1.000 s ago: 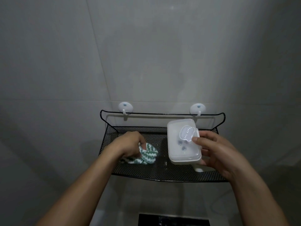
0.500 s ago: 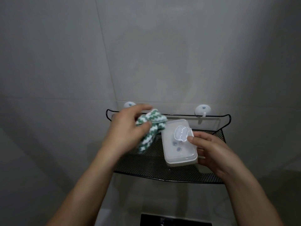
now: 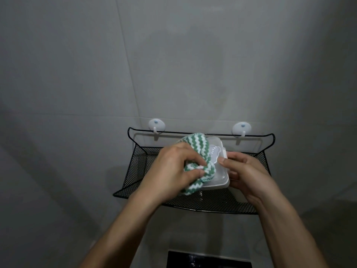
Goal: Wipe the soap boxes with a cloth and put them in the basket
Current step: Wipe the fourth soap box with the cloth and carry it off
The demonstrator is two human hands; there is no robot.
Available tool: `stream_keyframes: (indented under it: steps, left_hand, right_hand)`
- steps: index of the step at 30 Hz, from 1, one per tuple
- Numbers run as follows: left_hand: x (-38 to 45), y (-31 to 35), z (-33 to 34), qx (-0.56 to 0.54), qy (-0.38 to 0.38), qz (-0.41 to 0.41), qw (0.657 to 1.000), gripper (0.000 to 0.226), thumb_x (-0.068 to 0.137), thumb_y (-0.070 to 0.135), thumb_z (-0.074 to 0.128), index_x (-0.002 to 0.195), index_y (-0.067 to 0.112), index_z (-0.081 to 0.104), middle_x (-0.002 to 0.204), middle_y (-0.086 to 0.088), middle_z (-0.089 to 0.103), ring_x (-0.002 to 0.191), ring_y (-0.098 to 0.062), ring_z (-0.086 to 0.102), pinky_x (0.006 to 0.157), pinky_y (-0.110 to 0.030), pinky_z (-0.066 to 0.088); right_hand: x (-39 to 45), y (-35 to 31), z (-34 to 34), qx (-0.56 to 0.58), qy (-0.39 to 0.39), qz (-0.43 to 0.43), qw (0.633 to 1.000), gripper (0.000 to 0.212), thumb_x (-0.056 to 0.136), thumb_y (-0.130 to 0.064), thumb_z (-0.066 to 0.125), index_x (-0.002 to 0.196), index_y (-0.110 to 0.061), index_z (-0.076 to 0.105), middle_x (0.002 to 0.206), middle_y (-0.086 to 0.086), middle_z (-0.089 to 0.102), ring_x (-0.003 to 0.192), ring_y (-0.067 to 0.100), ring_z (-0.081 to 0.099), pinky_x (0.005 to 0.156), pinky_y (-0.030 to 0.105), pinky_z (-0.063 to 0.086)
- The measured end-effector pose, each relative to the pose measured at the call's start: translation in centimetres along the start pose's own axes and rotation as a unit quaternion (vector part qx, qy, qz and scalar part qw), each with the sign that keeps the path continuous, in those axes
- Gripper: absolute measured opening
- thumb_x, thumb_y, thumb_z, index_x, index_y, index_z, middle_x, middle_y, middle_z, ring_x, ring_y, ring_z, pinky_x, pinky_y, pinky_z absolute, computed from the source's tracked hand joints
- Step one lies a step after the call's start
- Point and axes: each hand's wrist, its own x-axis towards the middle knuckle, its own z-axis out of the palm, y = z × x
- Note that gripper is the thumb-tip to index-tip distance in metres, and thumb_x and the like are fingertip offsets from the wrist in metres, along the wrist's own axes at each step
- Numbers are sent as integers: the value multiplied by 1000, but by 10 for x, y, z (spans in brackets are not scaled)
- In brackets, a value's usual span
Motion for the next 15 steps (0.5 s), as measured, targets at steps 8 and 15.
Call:
stream_keyframes:
  steps: [8, 15]
  left_hand:
    - [22, 19, 8, 40, 38, 35, 998, 22, 87, 22, 72, 108, 20, 73, 106, 2, 64, 99, -12, 56, 87, -24, 40]
    - [25, 6, 5, 92, 73, -41, 992, 28, 94, 24, 61, 121, 21, 67, 112, -2, 62, 105, -22, 58, 92, -34, 42]
  right_hand:
    - [-1, -4, 2, 2, -15, -4, 1000, 20, 88, -7, 67, 108, -1, 69, 79, 13, 75, 62, 21, 69, 61, 33, 54]
    - [-6, -9, -2, 11, -17, -15, 1000, 45, 63, -25, 77, 102, -3, 70, 76, 11, 75, 58, 17, 70, 45, 24, 54]
